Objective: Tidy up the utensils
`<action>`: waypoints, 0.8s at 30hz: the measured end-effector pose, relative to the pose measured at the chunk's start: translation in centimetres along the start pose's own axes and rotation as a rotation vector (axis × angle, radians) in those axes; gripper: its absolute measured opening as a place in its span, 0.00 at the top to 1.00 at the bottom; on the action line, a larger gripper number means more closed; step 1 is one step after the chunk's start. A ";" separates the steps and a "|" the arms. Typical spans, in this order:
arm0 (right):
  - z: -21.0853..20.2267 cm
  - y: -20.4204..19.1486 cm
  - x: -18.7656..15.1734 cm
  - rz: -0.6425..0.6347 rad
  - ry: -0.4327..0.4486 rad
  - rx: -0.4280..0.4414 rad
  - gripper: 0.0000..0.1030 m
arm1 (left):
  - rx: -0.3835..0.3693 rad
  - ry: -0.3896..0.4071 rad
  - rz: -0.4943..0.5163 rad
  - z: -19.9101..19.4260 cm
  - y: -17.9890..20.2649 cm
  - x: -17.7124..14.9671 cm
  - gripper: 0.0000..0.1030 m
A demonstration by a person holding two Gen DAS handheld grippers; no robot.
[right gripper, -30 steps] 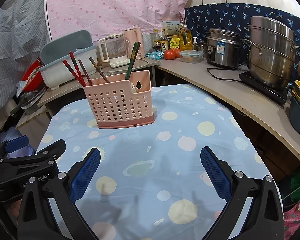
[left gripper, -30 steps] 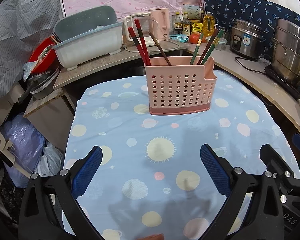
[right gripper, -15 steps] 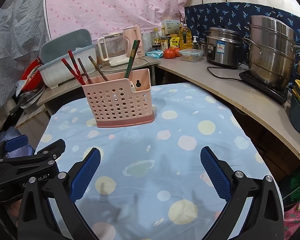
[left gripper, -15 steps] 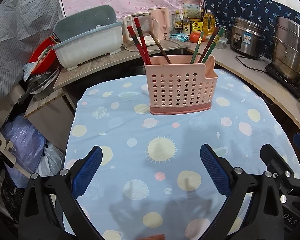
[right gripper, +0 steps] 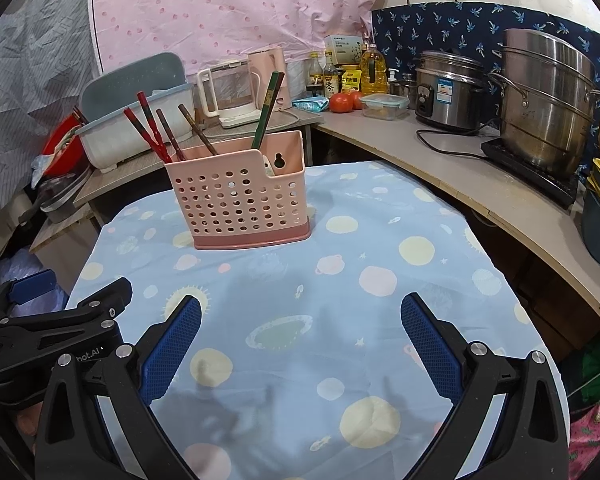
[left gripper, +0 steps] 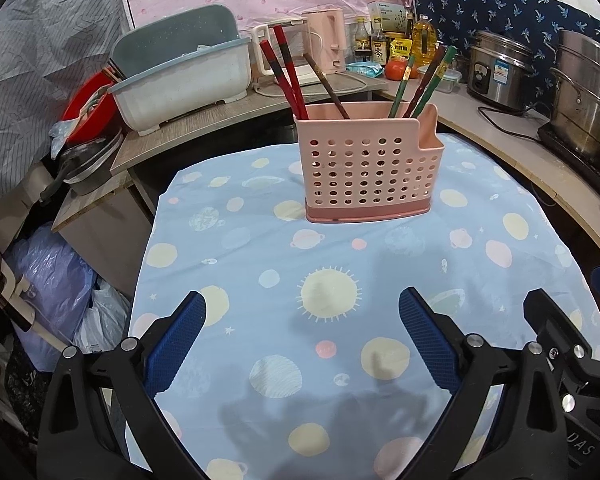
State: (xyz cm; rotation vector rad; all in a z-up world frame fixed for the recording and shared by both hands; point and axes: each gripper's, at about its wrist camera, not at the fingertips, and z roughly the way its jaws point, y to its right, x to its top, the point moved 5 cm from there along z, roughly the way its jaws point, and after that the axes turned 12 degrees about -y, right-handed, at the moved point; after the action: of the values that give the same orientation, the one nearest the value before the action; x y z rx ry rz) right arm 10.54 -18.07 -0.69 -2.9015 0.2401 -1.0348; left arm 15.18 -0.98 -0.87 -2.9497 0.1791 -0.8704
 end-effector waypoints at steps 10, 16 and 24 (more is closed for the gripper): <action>0.0 0.0 0.0 0.001 -0.002 0.001 0.06 | 0.001 -0.004 0.002 0.1 0.0 0.0 0.10; 0.0 0.0 0.0 0.001 -0.002 0.001 0.06 | 0.000 -0.005 0.002 0.1 0.0 0.0 0.10; 0.1 0.1 0.0 0.003 -0.002 -0.003 0.06 | -0.001 -0.017 0.000 0.4 -0.1 -0.1 0.10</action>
State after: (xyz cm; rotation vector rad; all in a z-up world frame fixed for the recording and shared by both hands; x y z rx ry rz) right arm 10.54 -18.15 -0.76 -2.9042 0.2457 -1.0314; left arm 15.29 -0.87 -1.28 -2.9569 0.1787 -0.8456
